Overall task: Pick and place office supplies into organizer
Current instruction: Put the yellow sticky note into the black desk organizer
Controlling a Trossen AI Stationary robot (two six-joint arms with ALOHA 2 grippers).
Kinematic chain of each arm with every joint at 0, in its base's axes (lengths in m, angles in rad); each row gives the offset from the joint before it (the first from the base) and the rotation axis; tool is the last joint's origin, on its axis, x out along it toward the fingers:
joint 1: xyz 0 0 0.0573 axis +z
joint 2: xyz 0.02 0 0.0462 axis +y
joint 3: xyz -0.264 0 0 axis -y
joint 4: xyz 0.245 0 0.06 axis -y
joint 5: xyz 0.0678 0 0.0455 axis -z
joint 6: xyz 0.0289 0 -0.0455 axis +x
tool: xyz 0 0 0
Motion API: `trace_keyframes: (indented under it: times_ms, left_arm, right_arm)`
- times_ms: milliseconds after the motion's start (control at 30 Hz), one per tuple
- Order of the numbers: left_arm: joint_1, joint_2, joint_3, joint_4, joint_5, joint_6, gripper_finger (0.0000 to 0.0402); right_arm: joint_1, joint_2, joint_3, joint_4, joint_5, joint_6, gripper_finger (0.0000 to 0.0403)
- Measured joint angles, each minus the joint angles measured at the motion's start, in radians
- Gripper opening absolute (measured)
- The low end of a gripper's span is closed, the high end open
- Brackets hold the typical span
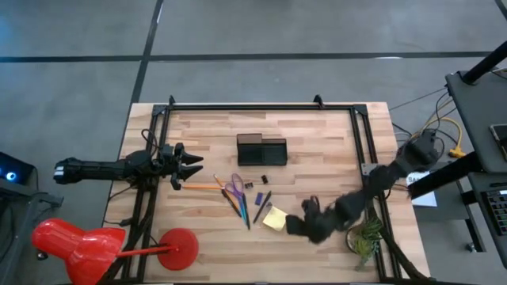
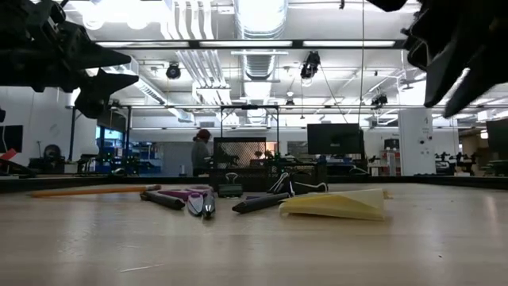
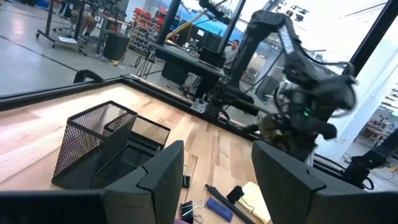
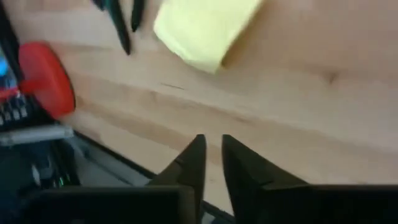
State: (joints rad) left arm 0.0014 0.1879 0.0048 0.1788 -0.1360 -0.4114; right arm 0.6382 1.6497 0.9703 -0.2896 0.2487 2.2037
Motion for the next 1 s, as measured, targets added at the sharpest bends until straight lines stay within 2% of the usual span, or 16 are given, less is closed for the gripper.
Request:
trace_keyframes:
  times_ms: [100,267,433,567,767,1000]
  left_arm:
    - [0.000,0.001,0.000,-0.001,0.000,0.000,0.0176]
    - [0.000,0.002,0.000,0.000,0.000,0.000,0.0176]
    - [0.000,0.003,0.000,-0.003,0.000,0.000,0.0176]
    - [0.000,0.006,0.000,-0.003,0.000,0.000,0.0176]
    - [0.000,0.008,0.000,-0.002,0.000,0.000,0.0176]
    - [0.000,0.008,0.000,-0.002,0.000,0.000,0.0176]
  right_arm:
    - [0.014,0.113,0.120,-0.086,-0.017,0.018,0.0104]
    - [-0.020,0.274,0.287,-0.241,0.020,0.021,0.0199]
    - [-0.040,0.373,0.367,-0.264,0.049,0.041,0.0254]
    - [-0.043,0.394,0.414,-0.322,0.070,0.046,0.0269]
    - [-0.051,0.385,0.434,-0.492,0.070,0.061,0.0258]
    - [-0.103,0.382,0.386,-0.410,0.109,0.060,0.0245]
